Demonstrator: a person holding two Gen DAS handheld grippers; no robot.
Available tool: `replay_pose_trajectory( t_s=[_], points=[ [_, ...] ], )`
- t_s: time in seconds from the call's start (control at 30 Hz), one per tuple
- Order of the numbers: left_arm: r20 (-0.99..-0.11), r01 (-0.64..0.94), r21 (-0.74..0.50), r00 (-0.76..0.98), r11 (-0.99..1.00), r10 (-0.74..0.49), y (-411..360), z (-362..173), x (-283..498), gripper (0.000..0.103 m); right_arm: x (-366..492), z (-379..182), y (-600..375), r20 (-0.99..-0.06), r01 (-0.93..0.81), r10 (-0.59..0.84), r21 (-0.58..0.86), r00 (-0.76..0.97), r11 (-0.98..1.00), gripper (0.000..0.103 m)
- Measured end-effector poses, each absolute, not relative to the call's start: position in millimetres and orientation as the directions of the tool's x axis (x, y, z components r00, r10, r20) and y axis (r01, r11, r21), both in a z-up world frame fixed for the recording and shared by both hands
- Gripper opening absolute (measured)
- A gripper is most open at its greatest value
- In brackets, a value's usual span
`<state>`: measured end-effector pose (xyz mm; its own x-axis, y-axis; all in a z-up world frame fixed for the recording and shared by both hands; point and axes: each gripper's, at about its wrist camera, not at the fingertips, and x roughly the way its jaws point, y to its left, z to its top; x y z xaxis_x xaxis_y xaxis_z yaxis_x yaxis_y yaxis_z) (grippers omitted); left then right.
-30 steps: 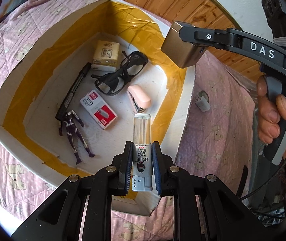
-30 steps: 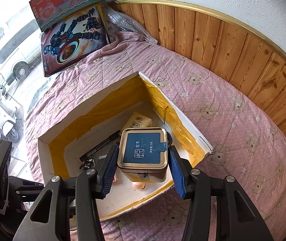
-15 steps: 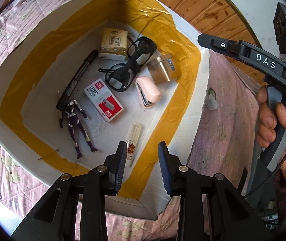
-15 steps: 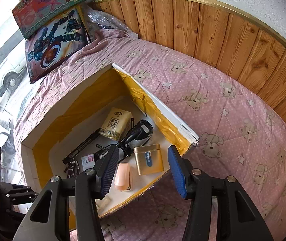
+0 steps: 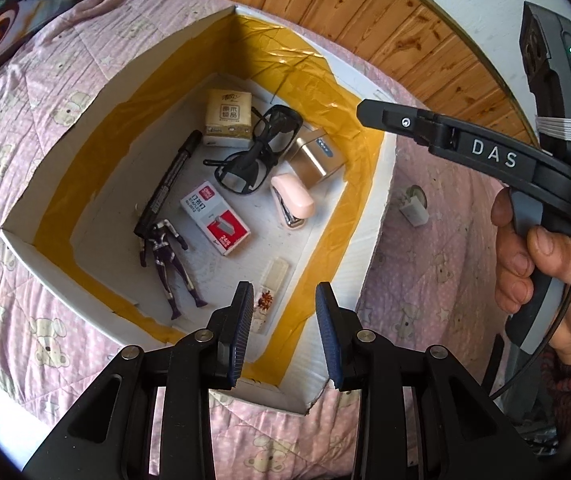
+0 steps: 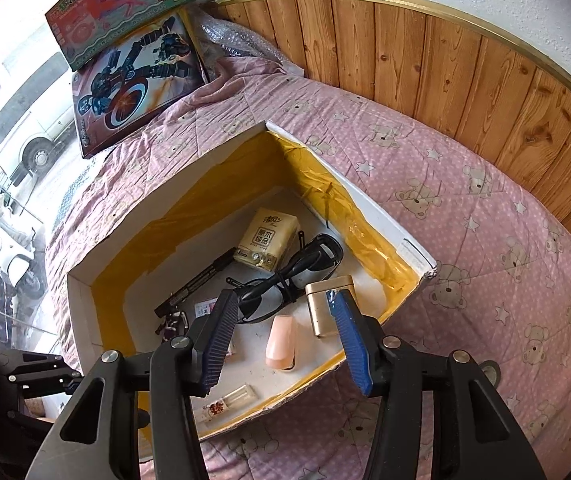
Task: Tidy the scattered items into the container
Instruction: 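Withdraw both open tools from the box toward the charger and tape roll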
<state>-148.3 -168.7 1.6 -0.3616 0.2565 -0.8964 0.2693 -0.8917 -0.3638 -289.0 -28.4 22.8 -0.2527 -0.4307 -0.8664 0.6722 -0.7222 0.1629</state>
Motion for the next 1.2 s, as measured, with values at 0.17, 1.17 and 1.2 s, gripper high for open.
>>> replay_pose_trajectory(
  t_s=[0.17, 1.17, 1.2],
  points=[
    [-0.890, 0.263, -0.361, -0.382, -0.895, 0.247, -167.2, 11.5, -141.7, 0.034, -280.0, 27.8, -29.1, -0.862, 0.676, -0.440, 0.169, -0.252, -0.718, 0.052],
    [-0.900, 0.174, -0.249, -0.405, -0.953, 0.161, -137.2, 35.7, -131.6, 0.035, -241.0, 36.2, 16.5, -0.796, 0.630, -0.544, 0.283, -0.265, -0.723, 0.052],
    [-0.900, 0.165, -0.250, -0.403, -0.954, 0.166, -134.6, 35.4, -134.2, 0.036, -241.3, 33.7, 25.4, -0.790, 0.613, -0.549, 0.296, -0.274, -0.733, 0.052]
  ],
)
